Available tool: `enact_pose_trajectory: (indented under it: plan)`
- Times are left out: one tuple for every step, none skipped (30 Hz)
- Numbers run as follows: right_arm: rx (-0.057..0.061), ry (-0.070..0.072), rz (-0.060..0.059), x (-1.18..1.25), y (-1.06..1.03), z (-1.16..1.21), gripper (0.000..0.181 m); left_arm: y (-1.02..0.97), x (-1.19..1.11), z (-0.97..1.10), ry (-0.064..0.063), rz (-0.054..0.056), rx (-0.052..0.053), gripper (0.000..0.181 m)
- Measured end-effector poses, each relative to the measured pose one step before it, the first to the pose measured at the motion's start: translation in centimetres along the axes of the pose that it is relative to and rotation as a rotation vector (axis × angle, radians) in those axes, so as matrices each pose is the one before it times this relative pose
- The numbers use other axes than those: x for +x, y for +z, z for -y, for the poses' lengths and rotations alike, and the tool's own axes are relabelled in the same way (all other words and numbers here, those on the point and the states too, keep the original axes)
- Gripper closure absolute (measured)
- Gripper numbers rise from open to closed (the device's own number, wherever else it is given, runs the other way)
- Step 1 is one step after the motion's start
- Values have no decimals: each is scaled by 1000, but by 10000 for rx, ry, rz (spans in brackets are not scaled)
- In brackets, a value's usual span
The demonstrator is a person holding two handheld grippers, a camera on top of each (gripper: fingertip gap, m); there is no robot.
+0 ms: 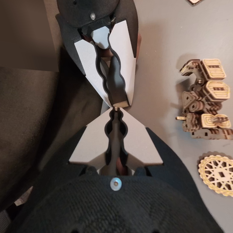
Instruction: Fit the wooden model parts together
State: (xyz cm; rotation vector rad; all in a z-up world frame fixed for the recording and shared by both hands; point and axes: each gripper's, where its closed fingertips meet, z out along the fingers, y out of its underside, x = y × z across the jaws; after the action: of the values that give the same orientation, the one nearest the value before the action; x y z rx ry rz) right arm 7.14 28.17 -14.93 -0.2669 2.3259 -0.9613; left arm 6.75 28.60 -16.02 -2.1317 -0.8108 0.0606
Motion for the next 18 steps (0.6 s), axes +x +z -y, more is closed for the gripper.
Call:
enact_pose_trajectory:
  plan:
    - [4, -1, -53, 19, 10, -11, 179, 3, 11, -2, 2, 1, -1, 154]
    - [6, -1, -56, 11, -6, -16, 179, 0, -4, -7, 13, 12, -1, 154]
    - [15, -12, -61, 13, 0, -10, 180, 7, -6, 4, 5, 6, -1, 154]
    - [14, -20, -66, 13, -1, -5, 179, -1, 1, -2, 0, -1, -1, 154]
    - [17, -21, -60, 18, 0, -7, 180, -3, 7, -5, 1, 0, 0, 154]
    - [14, -41, -60, 7, -3, 2, 180, -1, -2, -2, 2, 1, -1, 154]
    - [9, -41, -57, 11, 5, -4, 180, -1, -1, -2, 2, 0, -2, 154]
    - [11, -13, -42, 3, 1, 0, 180, -1, -1, -1, 1, 0, -1, 154]
    - [11, -3, -35, 11, 1, 0, 180, 3, 7, -2, 4, 3, -1, 154]
    - [8, -36, -49, 16, -2, 3, 180, 2, 0, -4, 9, 5, -2, 154]
    - [9, -41, -53, 5, 3, 10, 180, -2, 0, -11, 11, 4, -8, 154]
    - [10, -32, -50, 15, -2, -8, 180, -5, -8, 1, 12, 5, -8, 154]
    - [7, -28, -42, 6, 2, -5, 180, 6, 4, -8, -4, -3, -1, 154]
    - [7, -32, -43, 9, 2, 9, 180, 1, 1, 1, -4, -5, -3, 154]
    - [5, -35, -42, 10, -1, -8, 179, -4, -7, -7, 6, 2, -5, 154]
    - [4, -30, -37, 11, 0, -2, 179, -7, 5, -2, 9, 3, -6, 154]
    - [5, -19, -30, 15, -5, 6, 179, 5, 3, 0, 3, 1, -3, 154]
    - [6, -9, -28, 8, 2, 1, 179, -7, -5, -5, 1, -1, 0, 154]
